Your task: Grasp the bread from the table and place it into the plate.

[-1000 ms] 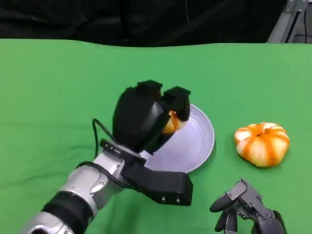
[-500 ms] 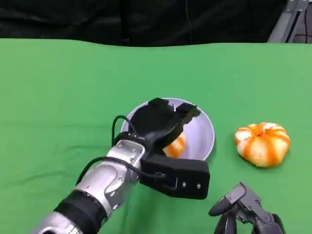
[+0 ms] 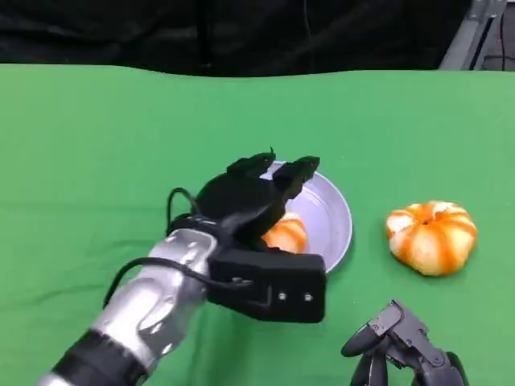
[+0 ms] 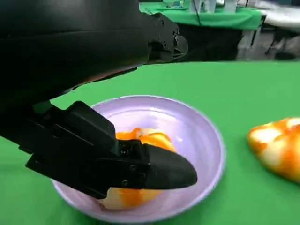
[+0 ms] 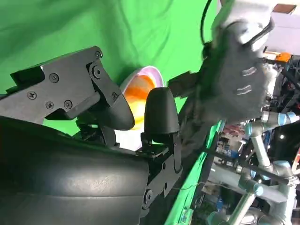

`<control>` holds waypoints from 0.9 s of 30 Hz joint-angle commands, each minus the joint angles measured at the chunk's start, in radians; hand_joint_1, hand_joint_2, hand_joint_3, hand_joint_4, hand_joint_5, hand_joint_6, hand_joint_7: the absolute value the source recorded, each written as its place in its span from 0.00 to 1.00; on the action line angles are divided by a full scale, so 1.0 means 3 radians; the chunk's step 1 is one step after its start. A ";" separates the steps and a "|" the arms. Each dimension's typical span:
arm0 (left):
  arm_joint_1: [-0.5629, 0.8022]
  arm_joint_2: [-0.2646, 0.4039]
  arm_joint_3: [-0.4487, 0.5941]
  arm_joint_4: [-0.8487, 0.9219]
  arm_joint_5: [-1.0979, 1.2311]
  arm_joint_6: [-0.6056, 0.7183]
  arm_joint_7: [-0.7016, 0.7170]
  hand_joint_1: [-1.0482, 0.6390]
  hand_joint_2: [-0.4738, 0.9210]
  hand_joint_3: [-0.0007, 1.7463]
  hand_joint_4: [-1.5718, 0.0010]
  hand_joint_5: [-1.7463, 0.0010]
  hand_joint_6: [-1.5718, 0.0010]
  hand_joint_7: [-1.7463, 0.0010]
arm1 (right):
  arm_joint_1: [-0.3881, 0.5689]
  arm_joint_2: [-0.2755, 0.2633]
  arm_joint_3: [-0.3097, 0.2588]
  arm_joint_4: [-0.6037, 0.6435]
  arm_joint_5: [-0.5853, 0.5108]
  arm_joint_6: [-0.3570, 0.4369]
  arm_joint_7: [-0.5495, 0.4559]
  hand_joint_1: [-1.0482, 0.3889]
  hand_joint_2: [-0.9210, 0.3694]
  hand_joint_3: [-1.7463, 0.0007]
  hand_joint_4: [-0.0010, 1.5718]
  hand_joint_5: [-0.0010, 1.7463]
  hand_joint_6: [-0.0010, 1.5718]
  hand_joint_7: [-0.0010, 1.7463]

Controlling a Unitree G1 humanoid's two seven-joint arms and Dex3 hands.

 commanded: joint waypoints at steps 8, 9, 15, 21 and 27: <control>0.1155 0.0234 0.0963 -0.0993 -0.1297 -0.0789 -0.0099 0.27 1.00 0.15 0.66 0.79 0.70 0.88 | -0.0001 -0.0031 -0.0025 -0.0039 -0.0006 0.0008 -0.0039 0.66 0.17 0.17 0.42 1.00 0.25 1.00; 0.1247 0.0206 0.1062 -0.0960 -0.1409 -0.1023 -0.0002 0.28 1.00 0.15 0.64 0.78 0.68 0.87 | -0.0010 -0.0035 -0.0031 -0.0026 -0.0005 0.0003 -0.0044 0.66 0.17 0.17 0.42 1.00 0.25 1.00; 0.1660 0.0105 0.1434 -0.0799 -0.1889 -0.1836 0.0187 0.44 1.00 0.11 0.47 0.53 0.42 0.82 | -0.0031 -0.0035 -0.0046 -0.0002 -0.0017 0.0011 -0.0067 0.66 0.18 0.17 0.42 1.00 0.25 1.00; 0.2097 0.0030 0.1650 -0.0828 -0.2204 -0.2094 0.0142 0.58 0.71 0.54 0.41 0.32 0.31 0.66 | -0.0018 -0.0052 -0.0054 -0.0006 -0.0048 -0.0026 -0.0097 0.66 0.17 0.19 0.42 1.00 0.25 1.00; 0.2433 0.0060 0.1769 -0.0944 -0.2299 -0.2158 0.0060 0.56 0.62 0.66 0.40 0.22 0.35 0.47 | 0.0038 -0.0047 -0.0067 -0.0125 -0.0121 0.0066 -0.0114 0.66 0.17 0.20 0.44 1.00 0.25 1.00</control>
